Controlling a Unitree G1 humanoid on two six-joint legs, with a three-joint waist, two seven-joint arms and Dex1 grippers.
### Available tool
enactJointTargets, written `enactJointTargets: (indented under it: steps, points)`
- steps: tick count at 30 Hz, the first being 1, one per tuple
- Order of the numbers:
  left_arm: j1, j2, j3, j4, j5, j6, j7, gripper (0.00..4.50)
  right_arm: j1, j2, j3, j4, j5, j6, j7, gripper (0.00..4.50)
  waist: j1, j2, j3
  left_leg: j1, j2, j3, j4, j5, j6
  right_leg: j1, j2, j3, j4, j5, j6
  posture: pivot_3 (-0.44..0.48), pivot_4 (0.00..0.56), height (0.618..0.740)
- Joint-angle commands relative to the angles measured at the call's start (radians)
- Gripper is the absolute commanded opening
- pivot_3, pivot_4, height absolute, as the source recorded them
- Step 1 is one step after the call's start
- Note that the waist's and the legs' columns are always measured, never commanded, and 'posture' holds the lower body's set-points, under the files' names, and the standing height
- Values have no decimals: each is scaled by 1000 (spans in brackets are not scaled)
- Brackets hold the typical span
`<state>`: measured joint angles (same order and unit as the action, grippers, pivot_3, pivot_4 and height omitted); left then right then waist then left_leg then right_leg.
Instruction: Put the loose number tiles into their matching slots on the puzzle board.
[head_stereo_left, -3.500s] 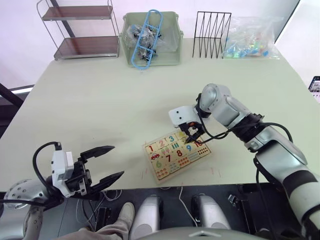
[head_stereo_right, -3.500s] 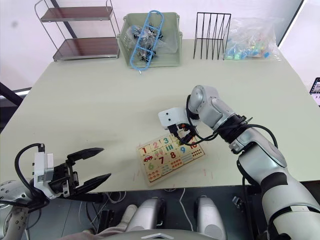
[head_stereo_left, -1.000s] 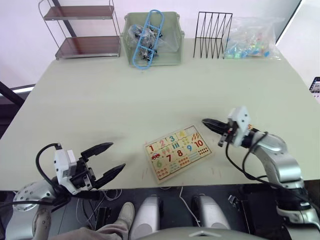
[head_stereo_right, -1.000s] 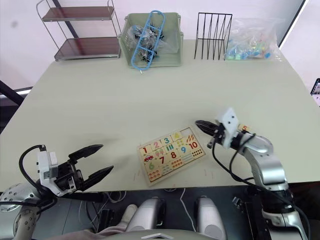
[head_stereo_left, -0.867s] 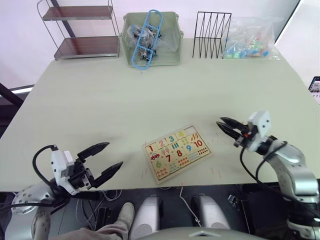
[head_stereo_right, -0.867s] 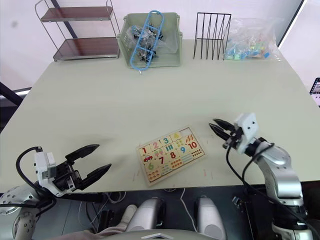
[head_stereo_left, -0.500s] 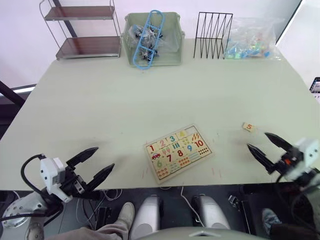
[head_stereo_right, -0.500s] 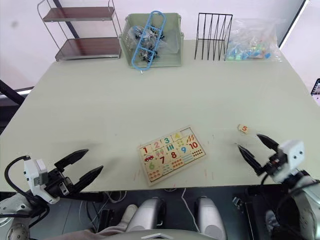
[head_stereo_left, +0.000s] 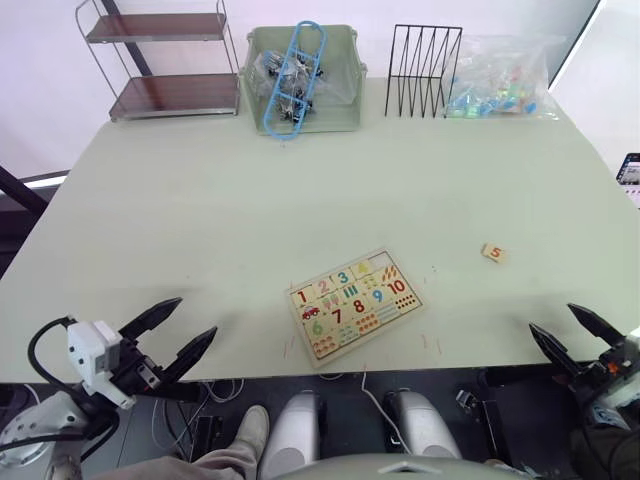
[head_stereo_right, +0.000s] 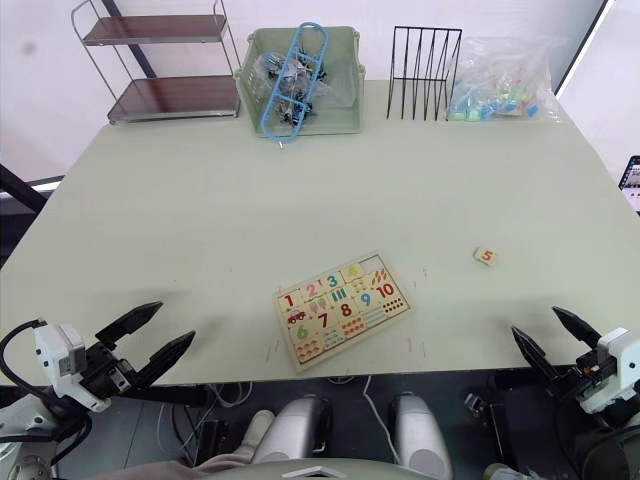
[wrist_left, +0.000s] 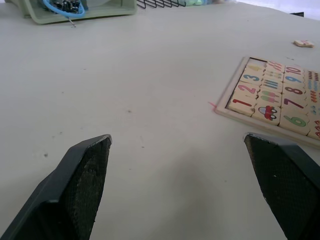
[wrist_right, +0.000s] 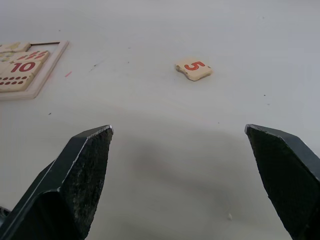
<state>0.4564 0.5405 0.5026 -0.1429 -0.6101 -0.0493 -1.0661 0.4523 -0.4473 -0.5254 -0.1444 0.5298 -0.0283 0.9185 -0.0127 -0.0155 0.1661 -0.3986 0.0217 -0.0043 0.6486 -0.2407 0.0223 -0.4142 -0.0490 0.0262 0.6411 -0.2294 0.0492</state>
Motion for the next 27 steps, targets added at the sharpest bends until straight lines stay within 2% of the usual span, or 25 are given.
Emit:
enactJointTargets:
  steps: [1,27]
  points:
    - [10,2,26,-4,0,-23,0,4500,-8,-7,-11,-17,16,-22,-6,4440,1,0,0,0,0,0,0,0,0,0,0,0,0,0,0,0,150,740]
    - [-29,-2,22,37,9,-41,15,4500,-33,-11,31,-27,8,-28,-19,4440,2,0,0,0,0,0,0,0,0,0,0,0,0,0,0,0,150,740]
